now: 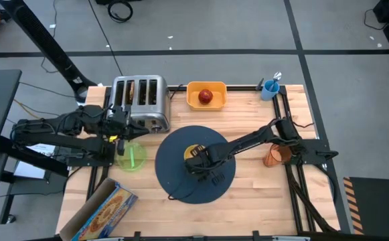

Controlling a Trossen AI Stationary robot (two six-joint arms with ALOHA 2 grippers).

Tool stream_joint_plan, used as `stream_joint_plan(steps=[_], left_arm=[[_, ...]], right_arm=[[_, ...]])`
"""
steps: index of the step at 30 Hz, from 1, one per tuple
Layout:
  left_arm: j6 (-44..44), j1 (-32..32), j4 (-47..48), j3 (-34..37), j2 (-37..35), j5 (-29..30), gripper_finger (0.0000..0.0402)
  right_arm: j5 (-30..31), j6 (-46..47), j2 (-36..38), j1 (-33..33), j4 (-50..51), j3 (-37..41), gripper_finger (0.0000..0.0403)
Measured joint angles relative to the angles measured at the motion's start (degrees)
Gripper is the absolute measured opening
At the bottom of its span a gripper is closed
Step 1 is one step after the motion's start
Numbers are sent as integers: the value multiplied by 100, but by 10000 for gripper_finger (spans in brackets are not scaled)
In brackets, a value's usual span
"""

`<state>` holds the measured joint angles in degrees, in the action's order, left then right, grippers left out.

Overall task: Arrange a breakfast setting
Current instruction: Put the blue and yellow bowl on the blue table mat

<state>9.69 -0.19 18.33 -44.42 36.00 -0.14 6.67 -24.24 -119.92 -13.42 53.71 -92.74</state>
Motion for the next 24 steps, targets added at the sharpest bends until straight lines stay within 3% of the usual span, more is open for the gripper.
stream_joint_plan(steps=[3,15,24], left_arm=[[2,0,-16,0,-1,2,23],[12,0,-39,2,1,5,23],[13,0,-44,4,-1,4,23]], right_arm=[[289,-21,0,-28,-234,120,23],[273,-274,2,-45,-582,403,31],[227,-276,2,-49,-935,404,73]])
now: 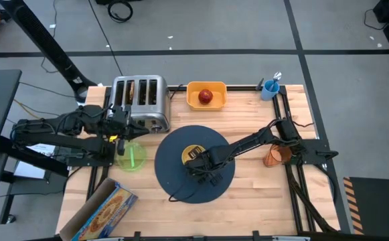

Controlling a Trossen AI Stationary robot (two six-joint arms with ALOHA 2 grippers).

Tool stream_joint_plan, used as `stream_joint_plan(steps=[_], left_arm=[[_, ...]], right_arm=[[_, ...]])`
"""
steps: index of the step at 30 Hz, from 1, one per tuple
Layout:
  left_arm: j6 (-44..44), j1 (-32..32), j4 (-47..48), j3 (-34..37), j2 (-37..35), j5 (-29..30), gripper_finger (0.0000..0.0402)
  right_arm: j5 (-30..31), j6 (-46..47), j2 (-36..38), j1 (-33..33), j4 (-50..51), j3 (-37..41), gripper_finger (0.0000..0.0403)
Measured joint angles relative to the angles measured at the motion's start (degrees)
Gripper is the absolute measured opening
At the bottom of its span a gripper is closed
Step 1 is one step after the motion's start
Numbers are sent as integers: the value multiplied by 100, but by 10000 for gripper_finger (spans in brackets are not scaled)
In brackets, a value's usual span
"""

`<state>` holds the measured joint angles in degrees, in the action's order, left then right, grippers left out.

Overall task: Arrange a breakfast setting
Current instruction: Put the blue and yellow bowl on the blue table mat, then pour the cereal into the blue and yellow bowl

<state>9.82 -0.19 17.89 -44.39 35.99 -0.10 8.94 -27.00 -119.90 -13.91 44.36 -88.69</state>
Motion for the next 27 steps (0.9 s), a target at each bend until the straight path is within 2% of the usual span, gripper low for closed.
stream_joint_plan(steps=[7,13,19,22,27], left_arm=[[0,0,-2,3,0,2,23],[0,0,-13,3,2,0,23],[157,9,-64,3,2,-1,23],[468,7,-177,3,0,-3,23],[760,11,-655,3,0,-17,23]], right_arm=[[119,3,0,-35,124,-202,108],[255,156,0,-142,644,-820,120],[169,1085,0,-241,1525,-1572,121],[243,1876,44,-246,1957,-1991,121],[313,3168,552,-64,1969,-2340,121]])
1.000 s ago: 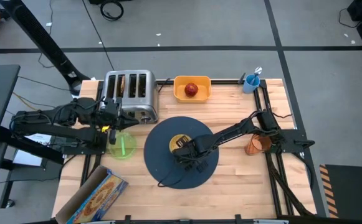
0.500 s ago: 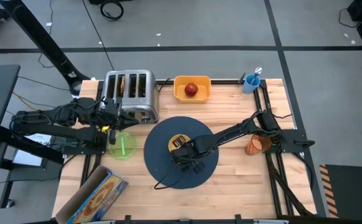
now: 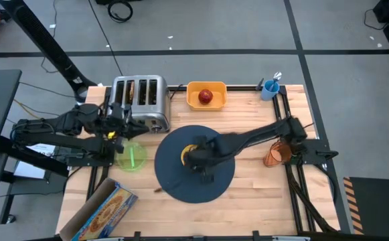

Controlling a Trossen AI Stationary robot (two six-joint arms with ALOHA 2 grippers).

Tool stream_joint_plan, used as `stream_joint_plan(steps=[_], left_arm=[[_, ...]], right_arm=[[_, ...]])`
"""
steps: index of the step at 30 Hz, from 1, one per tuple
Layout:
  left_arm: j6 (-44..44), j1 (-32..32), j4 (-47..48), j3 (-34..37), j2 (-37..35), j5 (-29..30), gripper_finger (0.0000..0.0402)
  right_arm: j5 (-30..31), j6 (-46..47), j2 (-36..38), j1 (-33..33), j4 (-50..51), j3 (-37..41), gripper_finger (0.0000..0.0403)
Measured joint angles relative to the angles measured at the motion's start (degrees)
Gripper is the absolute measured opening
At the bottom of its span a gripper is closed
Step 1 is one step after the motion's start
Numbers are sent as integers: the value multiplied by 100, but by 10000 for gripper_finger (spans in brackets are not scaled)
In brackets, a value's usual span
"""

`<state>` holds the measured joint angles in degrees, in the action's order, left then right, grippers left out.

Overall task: Arrange a breakfast setting
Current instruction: Pour the cereal into the blue and yellow bowl

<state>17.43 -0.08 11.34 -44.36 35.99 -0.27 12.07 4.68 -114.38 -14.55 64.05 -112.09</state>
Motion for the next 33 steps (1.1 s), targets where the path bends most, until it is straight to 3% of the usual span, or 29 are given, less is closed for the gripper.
stream_joint_plan(steps=[6,12,20,23,27,33], left_arm=[[223,237,-706,0,2,-8,23],[668,835,-2213,0,75,-8,23],[538,1814,-2539,-505,592,326,16],[458,2171,-1886,-1166,1007,545,7],[869,2625,-152,-2295,1647,952,5],[1531,3579,2092,-4073,2819,1052,4]], right_arm=[[790,721,636,80,4,4,121],[1943,1602,1369,28,-313,4,121],[2138,1682,1817,-290,-391,7,121],[2151,1723,1801,-480,-341,7,121],[2190,1915,1691,-725,-147,31,121],[2456,2548,1688,-1069,135,470,121]])
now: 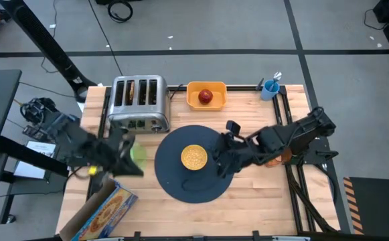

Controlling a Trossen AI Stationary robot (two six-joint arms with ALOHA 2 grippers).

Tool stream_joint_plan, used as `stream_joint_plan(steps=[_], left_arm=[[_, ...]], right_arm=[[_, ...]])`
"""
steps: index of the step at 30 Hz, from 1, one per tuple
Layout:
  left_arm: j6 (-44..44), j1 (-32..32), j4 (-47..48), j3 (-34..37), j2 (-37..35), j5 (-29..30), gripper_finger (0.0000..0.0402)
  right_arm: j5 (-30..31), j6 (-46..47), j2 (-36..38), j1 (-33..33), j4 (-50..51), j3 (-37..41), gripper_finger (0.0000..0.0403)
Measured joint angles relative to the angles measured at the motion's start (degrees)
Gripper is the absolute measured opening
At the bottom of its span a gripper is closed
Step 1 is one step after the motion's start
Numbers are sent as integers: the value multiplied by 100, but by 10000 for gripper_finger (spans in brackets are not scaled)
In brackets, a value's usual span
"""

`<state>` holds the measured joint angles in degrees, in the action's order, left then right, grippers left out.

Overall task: Arrange a breakfast setting
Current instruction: Pour the cereal into the blue and yellow bowl

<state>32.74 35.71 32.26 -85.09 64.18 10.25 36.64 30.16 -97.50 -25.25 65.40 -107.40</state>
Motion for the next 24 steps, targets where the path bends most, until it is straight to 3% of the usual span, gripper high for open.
stream_joint_plan(steps=[7,12,18,24], left_arm=[[1875,843,2046,-1591,1012,-28,4],[3859,1344,3085,-2594,1408,-516,3],[6332,2050,3860,-3558,1696,-1101,3],[8526,2803,3933,-3765,1720,-1319,3]], right_arm=[[132,341,-2,-328,-19,809,121],[138,836,0,-353,-136,1431,121],[256,888,-2,-307,-872,2185,121],[347,774,-2,-137,-1587,2595,121]])
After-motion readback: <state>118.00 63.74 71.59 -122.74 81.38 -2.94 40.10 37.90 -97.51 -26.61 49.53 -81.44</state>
